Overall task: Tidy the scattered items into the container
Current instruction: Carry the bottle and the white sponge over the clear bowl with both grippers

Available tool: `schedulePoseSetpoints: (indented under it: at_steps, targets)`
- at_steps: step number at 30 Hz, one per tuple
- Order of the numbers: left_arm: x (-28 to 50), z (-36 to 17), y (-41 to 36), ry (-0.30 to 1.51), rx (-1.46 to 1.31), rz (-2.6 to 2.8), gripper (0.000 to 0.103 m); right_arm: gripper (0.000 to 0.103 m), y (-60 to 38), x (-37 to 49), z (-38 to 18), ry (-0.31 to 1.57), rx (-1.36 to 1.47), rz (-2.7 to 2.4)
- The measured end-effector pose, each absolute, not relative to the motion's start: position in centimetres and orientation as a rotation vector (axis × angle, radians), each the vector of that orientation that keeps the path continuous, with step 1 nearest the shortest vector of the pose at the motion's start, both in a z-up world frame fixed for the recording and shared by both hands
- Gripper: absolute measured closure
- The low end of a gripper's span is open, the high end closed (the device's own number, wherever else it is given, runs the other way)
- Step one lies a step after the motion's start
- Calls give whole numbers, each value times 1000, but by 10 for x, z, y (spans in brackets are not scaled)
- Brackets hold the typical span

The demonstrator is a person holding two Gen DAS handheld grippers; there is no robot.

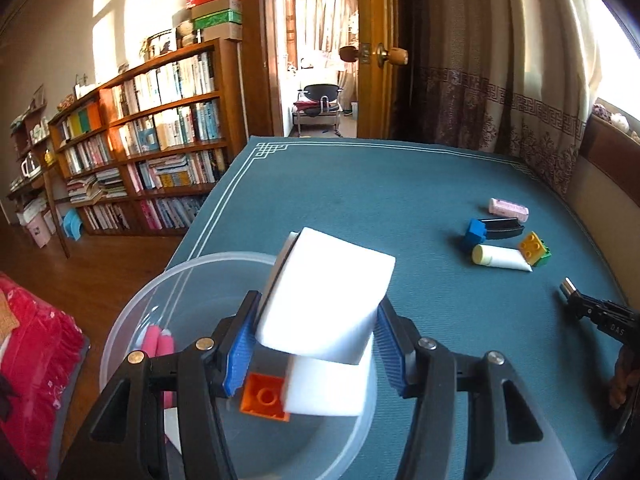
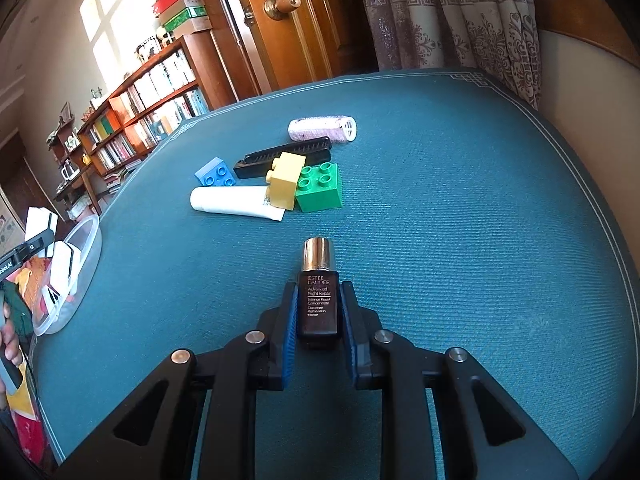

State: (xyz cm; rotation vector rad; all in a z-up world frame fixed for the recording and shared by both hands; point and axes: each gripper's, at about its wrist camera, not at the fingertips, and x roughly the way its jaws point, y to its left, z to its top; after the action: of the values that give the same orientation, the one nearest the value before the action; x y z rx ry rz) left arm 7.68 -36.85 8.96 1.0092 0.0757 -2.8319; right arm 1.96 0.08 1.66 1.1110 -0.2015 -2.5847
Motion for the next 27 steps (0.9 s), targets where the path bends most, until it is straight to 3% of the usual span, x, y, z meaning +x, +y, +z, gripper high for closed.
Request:
schedulePoseSetpoints:
  at_steps: [13,27]
  targets:
    - [107,81,-409,166,979,-2757,44,81,-51,37,34,-165,1091,-2465]
    - [129,70,-459,316,935,-2720,43,81,-198,63,53,-70,1015,-2128]
